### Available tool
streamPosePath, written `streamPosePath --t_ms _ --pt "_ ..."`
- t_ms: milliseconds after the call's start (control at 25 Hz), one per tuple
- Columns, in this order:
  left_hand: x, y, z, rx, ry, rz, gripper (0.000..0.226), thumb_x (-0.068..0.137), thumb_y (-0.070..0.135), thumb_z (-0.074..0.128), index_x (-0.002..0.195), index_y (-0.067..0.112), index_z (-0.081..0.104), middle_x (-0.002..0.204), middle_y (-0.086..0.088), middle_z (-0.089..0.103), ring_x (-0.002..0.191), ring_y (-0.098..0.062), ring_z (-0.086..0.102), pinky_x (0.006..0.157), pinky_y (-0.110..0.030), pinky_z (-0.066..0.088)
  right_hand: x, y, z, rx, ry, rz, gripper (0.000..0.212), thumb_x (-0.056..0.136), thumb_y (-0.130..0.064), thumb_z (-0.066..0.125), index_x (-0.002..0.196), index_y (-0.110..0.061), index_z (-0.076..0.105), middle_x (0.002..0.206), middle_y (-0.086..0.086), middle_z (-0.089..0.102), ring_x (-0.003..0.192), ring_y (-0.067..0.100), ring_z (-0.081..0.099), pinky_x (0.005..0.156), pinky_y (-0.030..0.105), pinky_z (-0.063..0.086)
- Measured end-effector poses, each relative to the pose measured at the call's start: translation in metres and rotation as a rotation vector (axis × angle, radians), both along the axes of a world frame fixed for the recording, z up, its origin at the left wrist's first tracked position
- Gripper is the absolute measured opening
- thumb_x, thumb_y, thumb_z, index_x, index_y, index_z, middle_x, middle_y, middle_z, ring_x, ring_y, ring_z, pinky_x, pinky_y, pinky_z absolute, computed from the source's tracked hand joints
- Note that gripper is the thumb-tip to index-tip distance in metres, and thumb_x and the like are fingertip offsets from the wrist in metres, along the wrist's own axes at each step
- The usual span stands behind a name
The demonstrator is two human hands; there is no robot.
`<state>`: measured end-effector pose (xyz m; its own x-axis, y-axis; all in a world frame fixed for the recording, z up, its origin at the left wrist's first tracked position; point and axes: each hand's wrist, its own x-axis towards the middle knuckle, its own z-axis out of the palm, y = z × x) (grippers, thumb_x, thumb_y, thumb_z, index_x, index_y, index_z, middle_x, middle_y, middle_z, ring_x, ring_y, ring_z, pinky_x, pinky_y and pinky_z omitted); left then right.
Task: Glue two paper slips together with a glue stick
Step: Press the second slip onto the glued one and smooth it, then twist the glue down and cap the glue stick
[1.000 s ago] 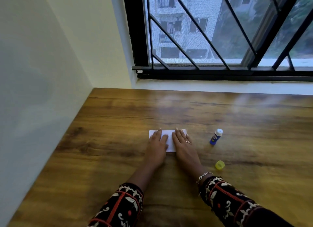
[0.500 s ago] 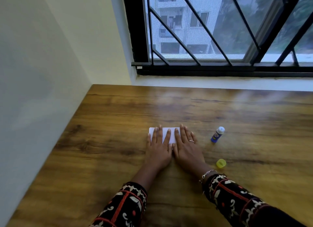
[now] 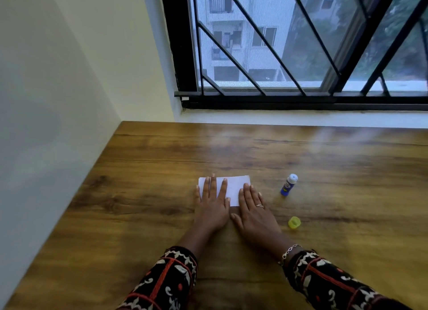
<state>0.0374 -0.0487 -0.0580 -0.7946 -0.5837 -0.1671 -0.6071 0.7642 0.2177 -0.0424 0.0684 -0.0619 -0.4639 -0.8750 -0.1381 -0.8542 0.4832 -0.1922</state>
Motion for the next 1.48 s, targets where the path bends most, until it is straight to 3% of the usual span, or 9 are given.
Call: streamPosePath --t_ms 320,480,560,640,680,880,1160,1320,1480 --pt "0.0 0.001 0.001 -0.011 -0.015 -0.002 0.055 0.099 0.039 0.016 0.144 0.025 -0.012 0.156 -0.009 -0.019 0.143 -0.024 -0.018 0.114 -0.047 -0.014 0.007 0.023 0.009 0.094 0.031 0.078 0.073 0.092 -0.054 0.017 0.143 -0.009 -0.009 0.155 0.013 -0.013 0.142 0.023 -0.016 0.111 0.034 -0.014" --pt "-0.001 0.003 0.003 -0.02 0.046 0.023 0.057 0.098 0.041 0.018 0.145 0.021 -0.007 0.157 -0.011 -0.015 0.144 -0.025 -0.013 0.115 -0.051 -0.01 0.008 0.043 0.024 -0.005 0.055 0.095 0.066 0.093 -0.041 0.033 0.144 -0.01 0.008 0.156 0.012 0.003 0.145 0.025 -0.003 0.112 0.035 -0.011" --pt "-0.007 0.006 0.008 -0.053 0.145 0.004 0.063 0.097 0.045 0.022 0.146 0.017 -0.005 0.157 -0.011 -0.011 0.145 -0.025 -0.011 0.115 -0.049 -0.009 0.004 0.062 0.039 -0.14 0.133 0.096 0.064 0.083 -0.032 0.057 0.138 -0.01 0.033 0.15 0.013 0.031 0.141 0.029 0.024 0.114 0.039 0.013" --pt "-0.018 0.012 0.017 -0.033 0.267 -0.072 0.069 0.095 0.048 0.029 0.146 0.014 -0.002 0.158 -0.01 -0.006 0.145 -0.023 -0.006 0.117 -0.042 -0.006 -0.005 0.08 0.049 -0.24 0.203 0.05 0.062 0.063 -0.025 0.079 0.118 -0.009 0.057 0.127 0.013 0.06 0.119 0.03 0.055 0.095 0.038 0.045" --pt "-0.026 0.017 0.022 -0.006 0.322 -0.125 0.072 0.094 0.048 0.034 0.146 0.012 0.001 0.158 -0.01 -0.002 0.146 -0.023 -0.003 0.117 -0.039 -0.004 -0.01 0.088 0.052 -0.295 0.17 0.01 0.059 0.059 -0.019 0.082 0.113 -0.008 0.06 0.12 0.014 0.064 0.112 0.031 0.06 0.088 0.04 0.051" --pt "-0.069 0.056 0.041 0.296 0.502 -0.206 0.076 0.083 0.04 0.061 0.142 0.009 0.025 0.152 -0.011 0.028 0.141 -0.026 0.022 0.116 -0.038 0.021 -0.037 0.115 0.059 -0.383 0.118 -0.174 0.046 0.071 -0.009 0.073 0.113 -0.004 0.058 0.123 0.02 0.06 0.116 0.037 0.055 0.094 0.045 0.046" --pt "-0.105 0.086 0.049 0.624 0.56 -0.049 0.054 0.078 0.022 0.071 0.126 0.009 0.049 0.129 -0.013 0.057 0.119 -0.027 0.05 0.098 -0.037 0.042 -0.05 0.125 0.051 -0.358 0.051 -0.199 0.06 0.087 -0.019 0.057 0.139 -0.007 0.03 0.151 0.013 0.026 0.142 0.025 0.017 0.11 0.027 0.016" --pt "-0.104 0.087 0.053 0.667 0.602 0.053 0.03 0.082 0.009 0.066 0.111 0.003 0.061 0.113 -0.016 0.067 0.104 -0.026 0.06 0.088 -0.033 0.046 -0.052 0.121 0.051 -0.357 0.012 -0.213 0.062 0.086 -0.016 0.058 0.139 -0.004 0.028 0.151 0.014 0.027 0.142 0.025 0.018 0.11 0.026 0.011" --pt "-0.094 0.08 0.068 0.744 0.698 0.065 0.027 0.079 0.006 0.068 0.105 0.001 0.067 0.105 -0.016 0.071 0.09 -0.015 0.06 0.082 -0.028 0.044 -0.053 0.109 0.056 -0.413 -0.109 -0.27 0.061 0.087 -0.014 0.056 0.14 -0.007 0.028 0.15 0.012 0.03 0.141 0.022 0.024 0.112 0.026 0.019"
